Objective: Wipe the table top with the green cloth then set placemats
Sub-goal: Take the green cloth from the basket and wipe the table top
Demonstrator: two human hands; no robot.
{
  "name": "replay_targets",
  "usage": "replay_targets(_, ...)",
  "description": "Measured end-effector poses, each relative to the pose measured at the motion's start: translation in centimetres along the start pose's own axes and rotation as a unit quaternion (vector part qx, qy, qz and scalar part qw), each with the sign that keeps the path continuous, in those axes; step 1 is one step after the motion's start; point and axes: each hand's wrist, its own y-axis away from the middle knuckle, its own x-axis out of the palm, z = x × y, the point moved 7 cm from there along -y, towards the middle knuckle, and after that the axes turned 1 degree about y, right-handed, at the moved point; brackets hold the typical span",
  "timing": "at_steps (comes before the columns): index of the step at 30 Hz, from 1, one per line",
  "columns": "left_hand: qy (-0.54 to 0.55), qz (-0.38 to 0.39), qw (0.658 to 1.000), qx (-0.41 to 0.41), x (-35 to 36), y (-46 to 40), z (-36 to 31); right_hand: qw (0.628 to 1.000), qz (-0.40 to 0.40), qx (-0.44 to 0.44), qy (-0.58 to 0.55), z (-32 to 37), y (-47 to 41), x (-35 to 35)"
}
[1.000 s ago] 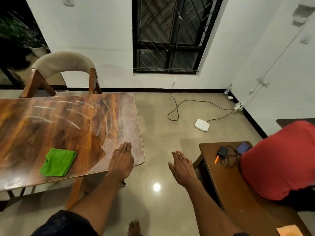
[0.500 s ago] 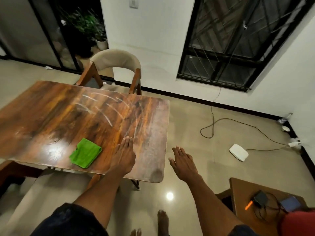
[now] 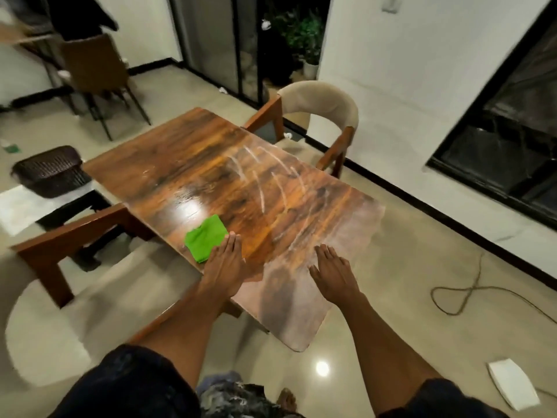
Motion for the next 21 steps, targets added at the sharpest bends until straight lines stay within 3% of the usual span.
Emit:
replay_targets(7, 0.005, -0.011, 0.996, -0.089, 0.0, 0.1, 6.8, 0.995, 0.039, -0.087, -0.014, 6.6, -5.6, 2.9)
replay_targets(18, 0.031, 0.04, 0.994, -0.095, 2.4, -6.3, 15.1, 0.991, 0.06, -0.086, -0.083, 13.3, -15.1, 7.6)
replay_targets(21, 0.04, 0.0, 0.995, -0.091, 4.5, -7.8, 17.4, 0.989, 0.071, -0.092, -0.089, 16.3, -16.6, 9.7)
